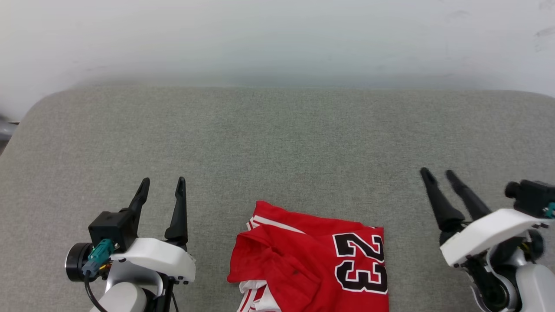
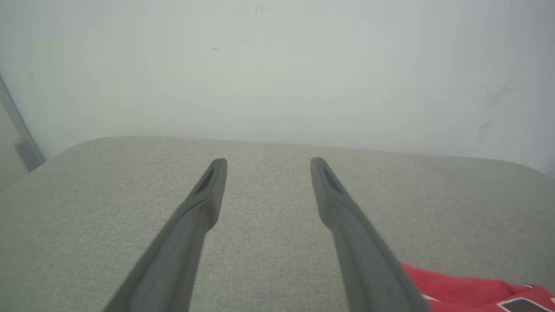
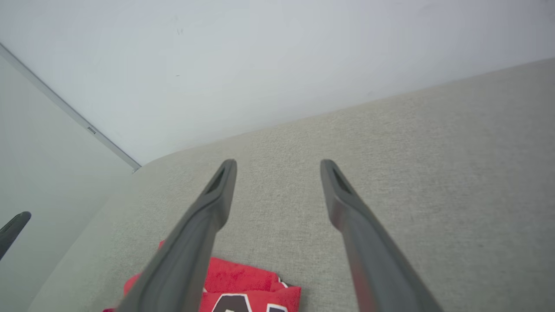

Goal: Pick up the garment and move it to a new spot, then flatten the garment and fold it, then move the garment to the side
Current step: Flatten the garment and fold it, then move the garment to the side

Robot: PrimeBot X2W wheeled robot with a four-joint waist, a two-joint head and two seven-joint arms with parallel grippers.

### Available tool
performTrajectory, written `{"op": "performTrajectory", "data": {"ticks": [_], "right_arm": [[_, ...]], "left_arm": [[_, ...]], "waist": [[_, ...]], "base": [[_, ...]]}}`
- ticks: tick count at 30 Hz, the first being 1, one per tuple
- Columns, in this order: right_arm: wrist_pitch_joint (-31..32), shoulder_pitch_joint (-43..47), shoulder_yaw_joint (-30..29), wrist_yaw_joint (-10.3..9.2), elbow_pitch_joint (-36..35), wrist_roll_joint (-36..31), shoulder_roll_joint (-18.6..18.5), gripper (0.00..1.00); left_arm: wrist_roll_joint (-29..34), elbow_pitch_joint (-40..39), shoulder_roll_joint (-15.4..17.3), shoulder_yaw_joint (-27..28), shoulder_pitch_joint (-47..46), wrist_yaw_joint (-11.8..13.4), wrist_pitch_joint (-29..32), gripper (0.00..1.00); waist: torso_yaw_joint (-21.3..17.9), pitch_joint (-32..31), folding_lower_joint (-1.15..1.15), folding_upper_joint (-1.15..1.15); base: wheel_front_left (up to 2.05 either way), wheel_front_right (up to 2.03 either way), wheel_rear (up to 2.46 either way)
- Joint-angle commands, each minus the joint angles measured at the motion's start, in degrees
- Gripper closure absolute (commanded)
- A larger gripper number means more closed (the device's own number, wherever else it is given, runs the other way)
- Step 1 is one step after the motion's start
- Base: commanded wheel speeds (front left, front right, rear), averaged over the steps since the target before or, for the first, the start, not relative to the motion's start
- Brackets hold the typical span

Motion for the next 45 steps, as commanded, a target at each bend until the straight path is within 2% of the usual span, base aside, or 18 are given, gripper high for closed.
{"op": "performTrajectory", "data": {"ticks": [1, 6, 10, 18, 37, 45], "right_arm": [[-1.16, 1.13, -1.51, -0.03, -1.06, -2.51, 0.47, 0.00], [-4.14, 3.97, -6.76, -0.03, -5.07, -12.63, 1.24, 0.00], [-5.81, 6.24, -7.42, -0.03, -8.22, -19.70, 1.59, 0.00], [-6.50, 11.18, -6.78, -0.03, -11.89, -25.76, 3.06, 0.00], [-5.56, 14.62, -5.68, -0.04, -13.31, -25.28, 4.37, 0.00], [-2.63, 14.17, -8.51, -0.03, -11.42, -17.60, 4.35, 0.00]], "left_arm": [[0.45, 0.19, -0.24, 0.26, 0.83, -0.24, -0.36, 0.00], [1.27, 0.68, -0.47, 0.74, 1.88, -0.14, -0.56, 0.00], [2.58, 1.06, -0.85, 0.65, 3.05, 0.55, -0.67, 0.00], [3.78, 1.33, -1.22, 0.89, 5.92, 0.73, -0.79, 0.00], [5.55, 2.22, -2.68, 4.25, 8.60, -1.24, -0.77, 0.00], [6.21, 2.41, -3.21, 5.39, 8.17, -2.07, -0.76, 0.00]], "waist": [[-0.48, -0.53, 0.00, 0.00], [-1.11, -1.81, 0.00, 0.00], [-1.39, -3.19, 0.00, 0.00], [-1.63, -5.31, 0.00, 0.00], [-1.77, -6.39, 0.00, 0.00], [-1.79, -5.74, 0.00, 0.00]], "base": [[0.00, 0.00, 0.00], [0.00, 0.00, 0.00], [0.00, 0.00, 0.00], [0.00, 0.00, 0.00], [0.00, 0.00, 0.00], [0.00, 0.00, 0.00]]}}
